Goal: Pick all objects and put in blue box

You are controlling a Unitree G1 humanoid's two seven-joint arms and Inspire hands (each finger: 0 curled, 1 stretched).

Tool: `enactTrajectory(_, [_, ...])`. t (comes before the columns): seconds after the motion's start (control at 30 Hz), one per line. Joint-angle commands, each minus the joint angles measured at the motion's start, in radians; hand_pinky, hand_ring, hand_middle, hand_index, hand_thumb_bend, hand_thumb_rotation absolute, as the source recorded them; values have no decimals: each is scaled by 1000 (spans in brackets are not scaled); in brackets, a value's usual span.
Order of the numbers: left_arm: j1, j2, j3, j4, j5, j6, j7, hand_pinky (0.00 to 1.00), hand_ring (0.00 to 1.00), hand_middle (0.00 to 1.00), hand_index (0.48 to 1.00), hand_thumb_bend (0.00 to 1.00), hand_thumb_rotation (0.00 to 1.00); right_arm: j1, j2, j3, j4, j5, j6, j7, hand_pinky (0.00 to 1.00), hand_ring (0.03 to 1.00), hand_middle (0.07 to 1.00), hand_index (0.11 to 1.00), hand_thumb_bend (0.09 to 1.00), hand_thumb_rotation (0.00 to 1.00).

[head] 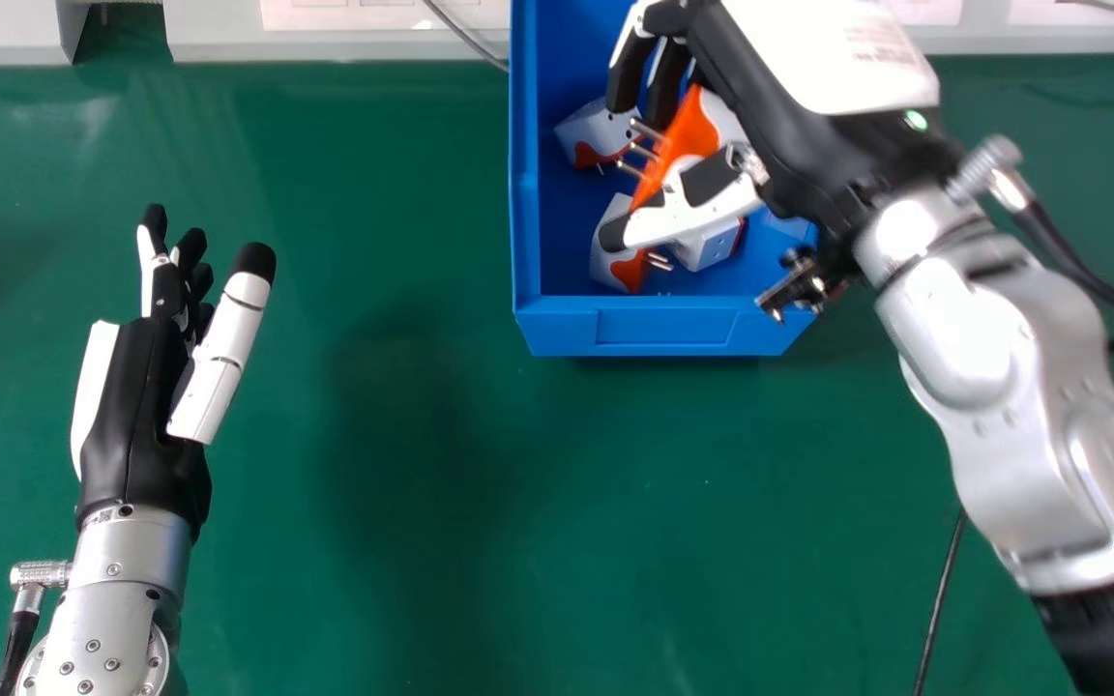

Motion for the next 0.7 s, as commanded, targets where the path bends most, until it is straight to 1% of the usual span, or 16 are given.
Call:
enactTrajectory(0.0, [-5,11,2,-16,-4,-19,-2,1000,1000,1000,1000,610,781,-110,14,11,71,-15,11,-37,62,106,203,476,490,135])
enactTrajectory(0.03, [-4,10,2,-17,-3,-19,-2,1000,1000,1000,1000,610,781,-132,18,18,103,-18,14,-41,62,106,203,476,490,135])
enactTrajectory(0.1, [-3,11,2,-17,-3,-20,-2,1000,1000,1000,1000,615,781,-192,31,41,193,-35,25,-59,91,140,255,481,489,136])
enactTrajectory(0.13, [-2,11,1,-17,-3,-20,-2,1000,1000,1000,1000,615,781,-222,37,54,238,-45,32,-68,91,140,255,481,489,136])
enactTrajectory(0.2, [-3,11,1,-19,-3,-17,-3,1000,1000,1000,1000,620,781,-280,49,83,326,-64,49,-86,104,156,277,482,488,136])
enactTrajectory(0.23, [-2,11,1,-20,-4,-17,-4,1000,1000,1000,1000,623,782,-307,54,98,369,-74,56,-92,122,179,304,483,488,137])
enactTrajectory(0.27, [0,11,1,-21,-4,-16,-4,1000,1000,1000,1000,623,782,-341,61,115,426,-84,57,-99,122,179,304,483,488,137])
enactTrajectory(0.3, [1,11,1,-23,-4,-16,-5,1000,1000,1000,1000,625,782,-365,65,127,467,-87,57,-105,150,214,337,484,488,137])
enactTrajectory(0.33, [3,11,1,-26,-3,-15,-5,1000,1000,1000,1000,625,782,-398,70,146,522,-92,56,-109,150,214,337,484,488,137])
enactTrajectory(0.37, [5,11,1,-28,-2,-14,-6,1000,1000,1000,1000,623,782,-421,73,159,560,-92,54,-115,188,260,370,486,488,137])
enactTrajectory(0.43, [5,11,1,-29,-2,-13,-5,1000,1000,1000,1000,623,782,-462,82,178,632,-88,46,-126,188,260,370,486,488,137])
enactTrajectory(0.47, [7,11,0,-32,-1,-11,-5,1000,1000,1000,1000,621,782,-480,86,186,664,-85,41,-130,225,307,402,487,488,136])
enactTrajectory(0.5, [10,10,-1,-38,0,-9,-5,1000,1000,1000,1000,621,782,-501,92,196,703,-86,40,-133,225,307,402,487,488,136])
enactTrajectory(0.53, [14,9,-2,-44,1,-5,-4,1000,1000,1000,1000,620,782,-520,98,207,739,-87,42,-136,261,352,436,488,489,136])
enactTrajectory(0.57, [16,9,-2,-49,1,-3,-4,1000,1000,1000,1000,620,782,-535,102,215,768,-86,41,-140,261,352,436,488,489,136])
enactTrajectory(0.67, [18,8,-1,-56,-2,5,-3,1000,1000,1000,1000,617,782,-566,115,233,833,-82,38,-161,335,446,511,490,488,127])
